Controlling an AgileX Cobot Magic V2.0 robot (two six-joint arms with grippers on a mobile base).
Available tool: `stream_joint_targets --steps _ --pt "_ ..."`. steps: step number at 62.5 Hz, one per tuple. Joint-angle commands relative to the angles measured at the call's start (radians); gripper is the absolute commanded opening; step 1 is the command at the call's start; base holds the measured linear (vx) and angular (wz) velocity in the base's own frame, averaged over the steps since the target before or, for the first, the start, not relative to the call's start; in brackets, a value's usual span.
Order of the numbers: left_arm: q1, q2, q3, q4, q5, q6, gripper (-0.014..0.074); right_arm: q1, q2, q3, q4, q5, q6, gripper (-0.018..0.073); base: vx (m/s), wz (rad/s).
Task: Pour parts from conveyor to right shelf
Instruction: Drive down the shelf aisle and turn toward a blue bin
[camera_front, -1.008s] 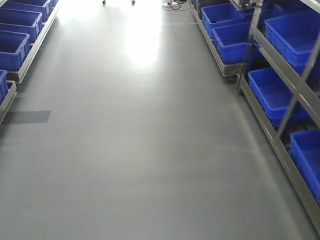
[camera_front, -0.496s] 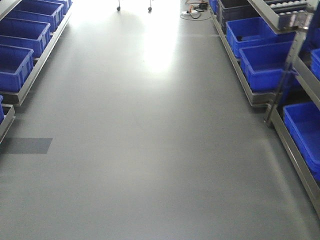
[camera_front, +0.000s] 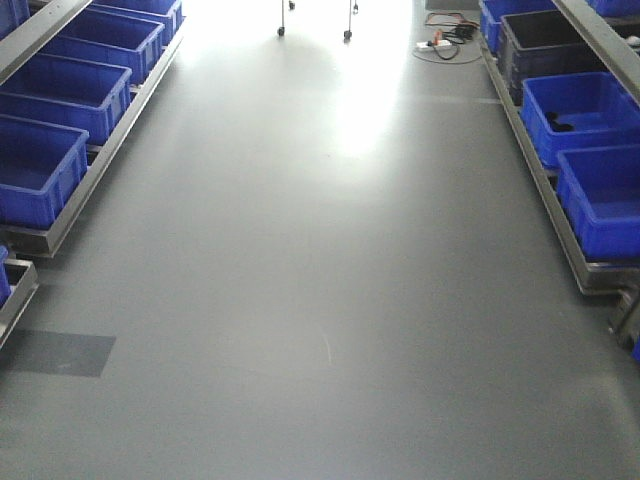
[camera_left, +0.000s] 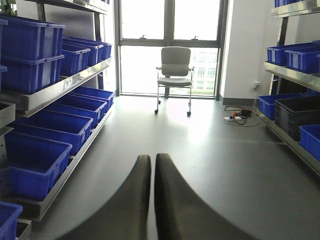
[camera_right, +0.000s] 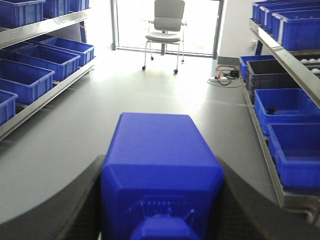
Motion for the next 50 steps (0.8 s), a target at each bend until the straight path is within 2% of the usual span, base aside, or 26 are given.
stream_joint_targets --steps 1,29,39,50 --pt "0.002 -0.012 0.03 -0.002 -0.073 -0.008 -0.0006 -0.005 0.012 -0.029 -0.014 -0.085 -0.007 -0.0009 0.57 0.17" --pt "0.002 -0.012 0.03 -0.002 -0.073 -0.008 -0.0006 -0.005 0.012 -0.029 -0.014 -0.085 -0.007 -0.0009 0.49 0.25" --pt "0.001 -0.012 0.03 -0.002 -0.073 -0.008 -0.0006 -0.005 0.012 -0.029 -0.014 -0.085 -0.007 -0.0009 0.39 0.63" --pt "0.001 -0.012 0.03 -0.002 -0.073 -0.008 -0.0006 -0.005 0.012 -0.029 -0.014 -0.085 -0.007 -0.0009 0.33 0.97"
